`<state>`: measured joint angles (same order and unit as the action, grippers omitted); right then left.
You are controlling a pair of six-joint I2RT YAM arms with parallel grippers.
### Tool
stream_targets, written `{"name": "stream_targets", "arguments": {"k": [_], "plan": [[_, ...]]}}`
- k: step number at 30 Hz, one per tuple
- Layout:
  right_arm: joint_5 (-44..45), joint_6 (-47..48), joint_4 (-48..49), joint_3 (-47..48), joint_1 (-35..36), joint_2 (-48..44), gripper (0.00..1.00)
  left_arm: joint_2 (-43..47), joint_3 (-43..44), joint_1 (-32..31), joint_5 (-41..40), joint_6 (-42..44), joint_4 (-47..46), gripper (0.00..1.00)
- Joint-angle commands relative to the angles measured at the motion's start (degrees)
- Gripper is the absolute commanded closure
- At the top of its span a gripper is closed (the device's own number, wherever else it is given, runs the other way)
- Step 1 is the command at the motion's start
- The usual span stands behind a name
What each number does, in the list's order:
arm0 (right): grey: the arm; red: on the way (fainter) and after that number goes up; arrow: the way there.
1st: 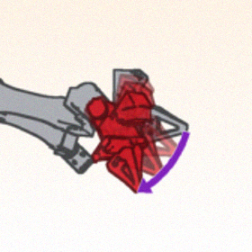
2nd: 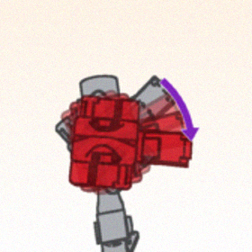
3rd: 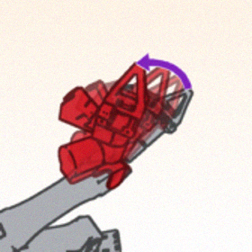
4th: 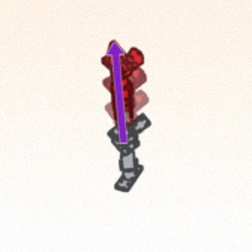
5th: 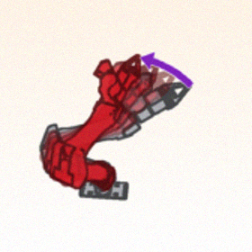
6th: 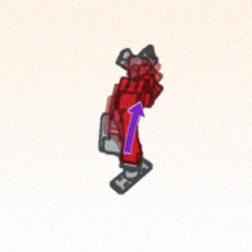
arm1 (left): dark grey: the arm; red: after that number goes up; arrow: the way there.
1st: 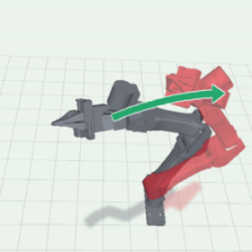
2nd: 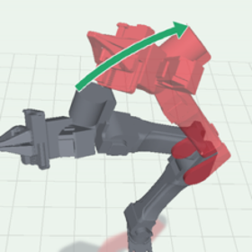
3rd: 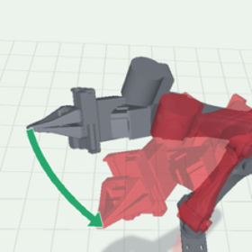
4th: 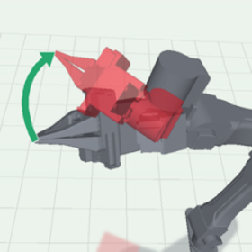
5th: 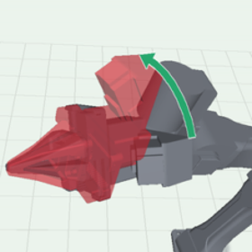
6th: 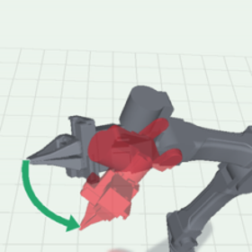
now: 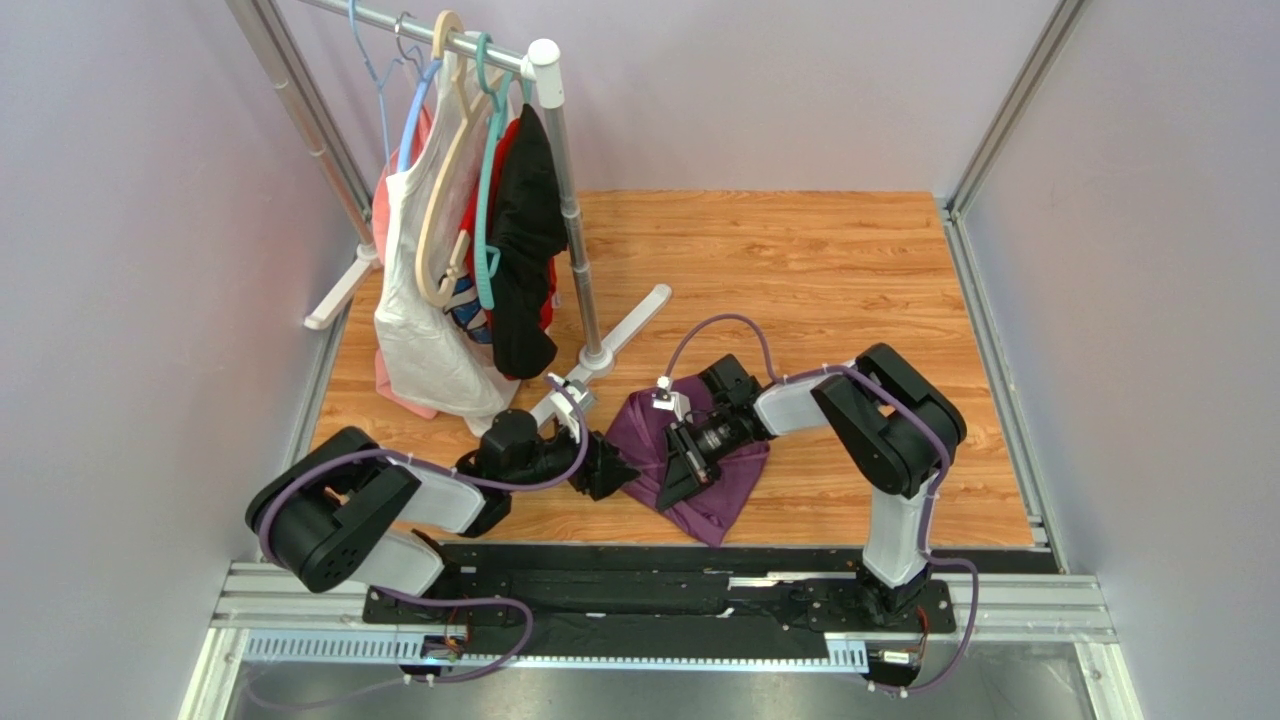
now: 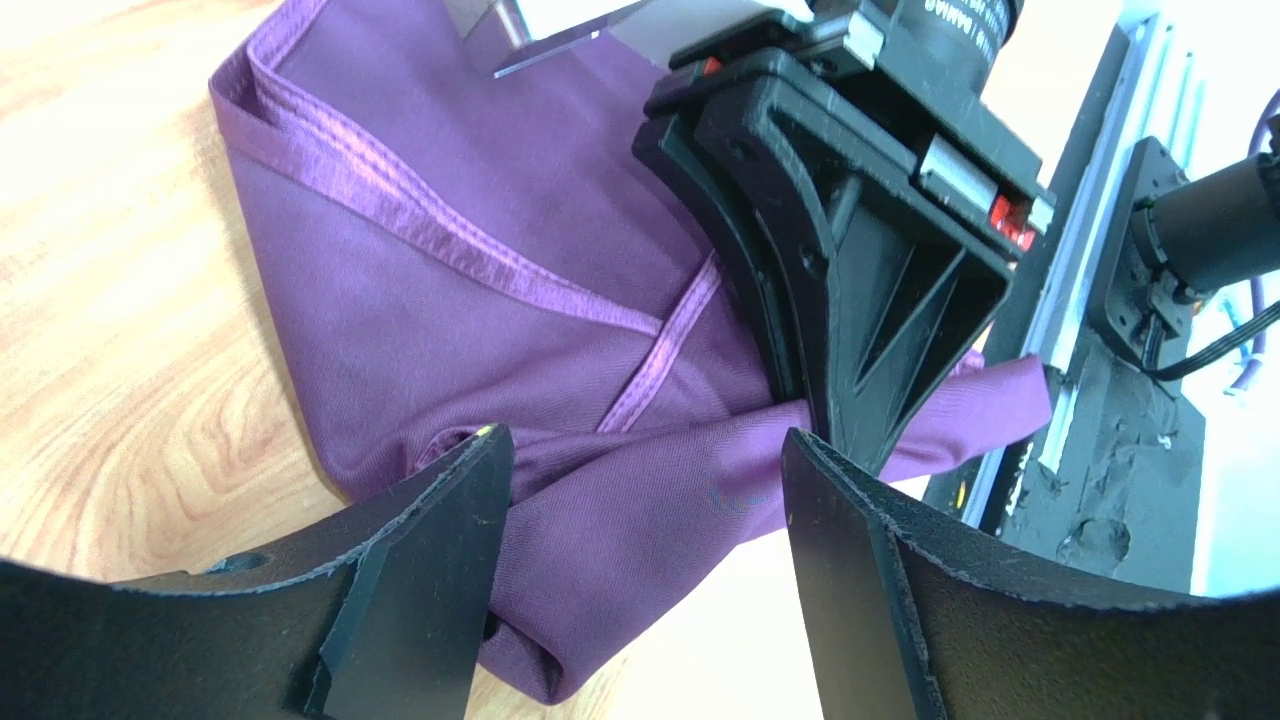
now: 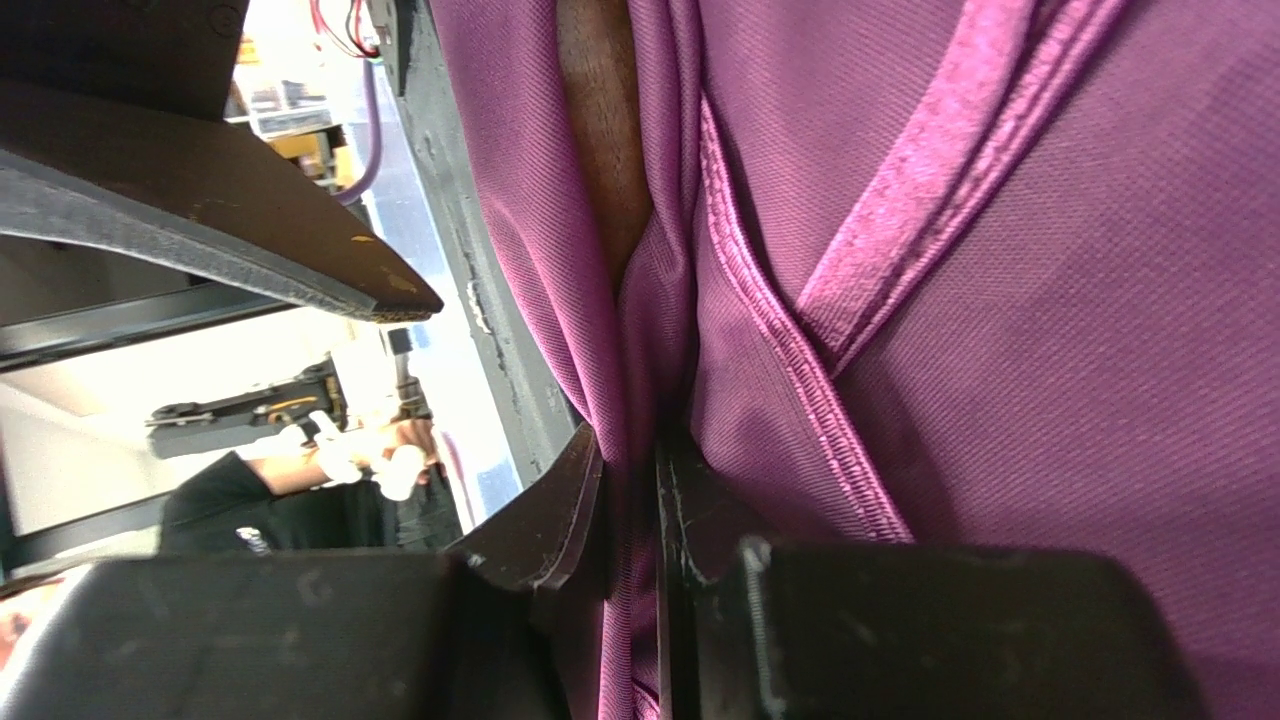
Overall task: Fold the napkin, place the utensils inside, and roll it up
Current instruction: Roll the napkin with the utensil
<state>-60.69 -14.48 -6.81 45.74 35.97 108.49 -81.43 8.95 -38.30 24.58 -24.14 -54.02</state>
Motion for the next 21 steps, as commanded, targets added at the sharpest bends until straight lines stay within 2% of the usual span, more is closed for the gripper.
{"name": "stream_targets", "arguments": {"k": [1,5,7,9,13,16,17,19,21], "plan": [[8.3,2.26,-3.21,0.14,-1.34,3.57,1.0,0.13,1.24,-0.54,1.0,1.03,1.9,0.26],[8.57,2.26,-3.47,0.84,-1.51,3.93,1.0,-1.71,1.6,-1.25,0.65,1.03,2.51,0.29],[8.65,2.26,-3.65,1.02,-1.6,3.93,1.0,-2.85,2.21,-1.51,0.47,0.94,2.6,0.34],[8.66,2.35,-3.83,1.02,-1.69,3.93,1.0,-3.91,2.74,-1.6,0.38,0.85,2.52,0.45],[9.01,2.18,-3.83,0.93,-1.78,3.84,1.0,-4.53,3.7,-1.69,0.12,0.94,4.18,0.58],[9.18,2.18,-3.91,0.85,-1.78,3.57,1.0,-4.7,4.58,-1.69,0.03,1.11,6.37,0.73],[9.36,2.18,-4.0,0.76,-1.86,3.23,1.0,-4.79,5.28,-1.69,0.03,1.11,6.99,0.82],[9.79,1.65,-4.0,0.93,-1.86,2.87,1.0,-5.4,5.9,-1.69,-0.14,0.94,9.01,0.85],[10.06,1.56,-4.26,1.02,-1.95,2.0,0.95,-5.67,6.6,-1.69,-0.14,0.76,10.07,0.87]]}}
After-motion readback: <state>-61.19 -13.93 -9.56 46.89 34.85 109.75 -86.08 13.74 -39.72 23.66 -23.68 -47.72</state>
